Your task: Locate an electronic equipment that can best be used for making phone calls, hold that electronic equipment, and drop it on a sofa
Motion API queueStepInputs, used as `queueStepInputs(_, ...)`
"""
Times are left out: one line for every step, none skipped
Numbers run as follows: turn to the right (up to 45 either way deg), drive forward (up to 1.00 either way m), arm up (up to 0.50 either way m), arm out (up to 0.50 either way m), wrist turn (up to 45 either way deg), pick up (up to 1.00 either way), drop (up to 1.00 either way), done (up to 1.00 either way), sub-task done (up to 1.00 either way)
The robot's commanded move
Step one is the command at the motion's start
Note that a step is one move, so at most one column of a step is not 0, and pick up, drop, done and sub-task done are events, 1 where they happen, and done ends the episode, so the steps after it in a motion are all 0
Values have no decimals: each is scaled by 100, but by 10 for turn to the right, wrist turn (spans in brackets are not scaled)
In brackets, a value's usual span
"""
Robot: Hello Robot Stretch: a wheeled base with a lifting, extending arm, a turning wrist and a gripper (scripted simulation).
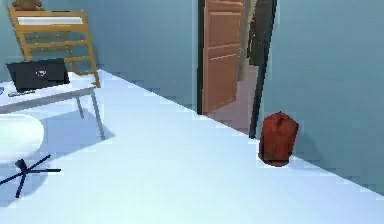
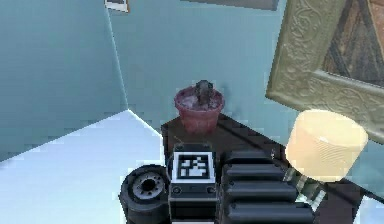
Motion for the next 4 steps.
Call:
queueStepInputs(0,100,0,0,0,0,0,0,0)
queueStepInputs(30,0,0,0,0,0,0,0,0)
queueStepInputs(0,100,0,0,0,0,0,0,0)
queueStepInputs(90,0,0,0,0,0,0,0,0)
